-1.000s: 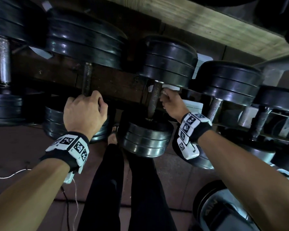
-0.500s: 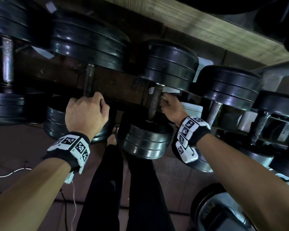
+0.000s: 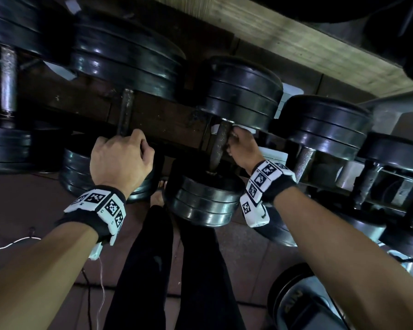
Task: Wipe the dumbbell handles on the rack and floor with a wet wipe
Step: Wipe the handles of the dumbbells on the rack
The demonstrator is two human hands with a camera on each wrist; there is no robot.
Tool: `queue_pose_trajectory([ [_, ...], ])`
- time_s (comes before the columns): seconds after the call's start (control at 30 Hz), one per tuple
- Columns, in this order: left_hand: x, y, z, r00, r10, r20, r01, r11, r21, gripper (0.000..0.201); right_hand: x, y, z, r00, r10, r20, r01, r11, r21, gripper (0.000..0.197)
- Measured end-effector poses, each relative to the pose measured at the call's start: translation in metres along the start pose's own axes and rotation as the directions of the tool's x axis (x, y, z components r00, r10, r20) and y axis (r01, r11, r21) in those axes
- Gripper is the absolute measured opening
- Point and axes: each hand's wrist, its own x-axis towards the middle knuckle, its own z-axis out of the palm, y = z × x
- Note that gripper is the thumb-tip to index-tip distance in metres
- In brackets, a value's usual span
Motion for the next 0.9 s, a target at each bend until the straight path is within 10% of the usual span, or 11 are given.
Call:
queue_pose_trajectory([
  [0.9,0.000,0.003,-0.005,1.000,-0.005,0.026,0.005,1.000,-0.002,0.022,-0.048,0.020,0.006,0.981,-0.012,0.196,0.042,0.987,-0.153,0.028],
])
